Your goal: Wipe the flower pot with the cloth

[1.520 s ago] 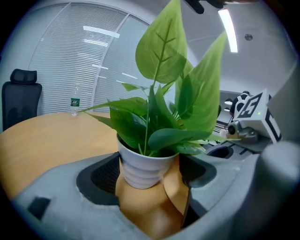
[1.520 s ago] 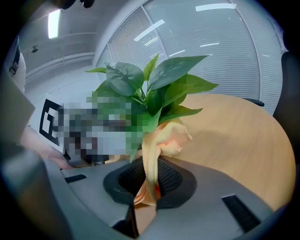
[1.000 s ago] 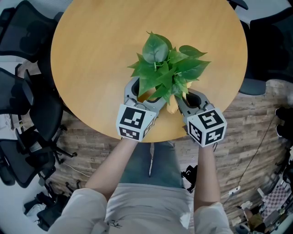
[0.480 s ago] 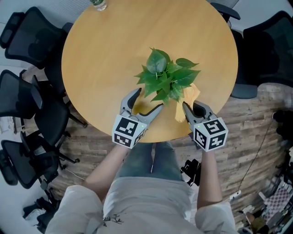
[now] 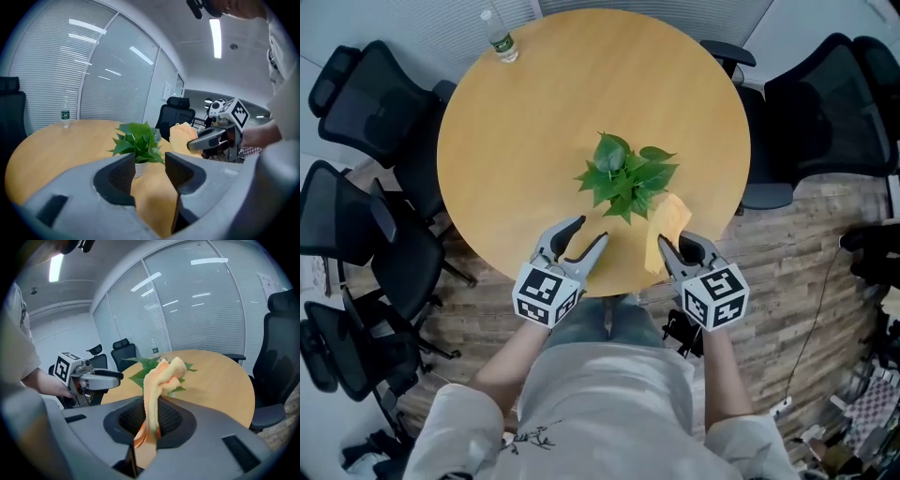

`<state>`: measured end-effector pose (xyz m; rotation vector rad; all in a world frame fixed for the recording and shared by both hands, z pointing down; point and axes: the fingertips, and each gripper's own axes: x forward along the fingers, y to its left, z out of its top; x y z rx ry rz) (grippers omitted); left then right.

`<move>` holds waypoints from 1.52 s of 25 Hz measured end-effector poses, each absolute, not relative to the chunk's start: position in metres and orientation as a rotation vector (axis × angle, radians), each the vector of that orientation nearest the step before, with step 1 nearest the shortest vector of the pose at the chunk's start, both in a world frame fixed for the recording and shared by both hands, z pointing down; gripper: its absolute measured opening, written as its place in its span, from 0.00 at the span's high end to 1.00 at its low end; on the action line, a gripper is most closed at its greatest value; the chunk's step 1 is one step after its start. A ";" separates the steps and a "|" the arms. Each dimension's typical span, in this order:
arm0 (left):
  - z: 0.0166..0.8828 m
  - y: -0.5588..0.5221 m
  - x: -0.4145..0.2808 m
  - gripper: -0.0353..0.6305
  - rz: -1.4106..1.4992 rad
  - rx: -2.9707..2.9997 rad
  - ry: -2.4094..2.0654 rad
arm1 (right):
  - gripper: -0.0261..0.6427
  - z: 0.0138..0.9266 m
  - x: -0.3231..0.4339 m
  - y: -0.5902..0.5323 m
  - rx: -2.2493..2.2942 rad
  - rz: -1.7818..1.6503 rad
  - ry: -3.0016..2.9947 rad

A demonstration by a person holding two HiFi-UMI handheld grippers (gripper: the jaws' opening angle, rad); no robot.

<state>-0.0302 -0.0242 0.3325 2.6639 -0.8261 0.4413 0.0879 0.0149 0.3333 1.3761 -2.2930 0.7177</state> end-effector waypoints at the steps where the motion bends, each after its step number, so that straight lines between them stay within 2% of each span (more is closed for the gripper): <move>1: 0.325 -0.024 -0.031 0.65 0.433 2.670 -0.831 | 0.89 0.325 0.084 0.016 1.372 0.699 -2.305; 6: 0.297 -0.019 -0.036 0.83 0.427 2.693 -0.836 | 0.89 0.295 0.067 0.021 1.379 0.660 -2.349; 11: 0.280 -0.008 -0.038 0.93 0.420 2.700 -0.821 | 0.89 0.272 0.060 0.024 1.401 0.613 -2.371; 22: 0.255 -0.006 -0.032 0.93 0.412 2.766 -0.813 | 0.89 0.233 0.049 0.017 1.417 0.499 -2.438; 38: 0.240 -0.007 -0.029 0.93 0.378 2.777 -0.826 | 0.89 0.224 0.049 0.020 1.427 0.495 -2.468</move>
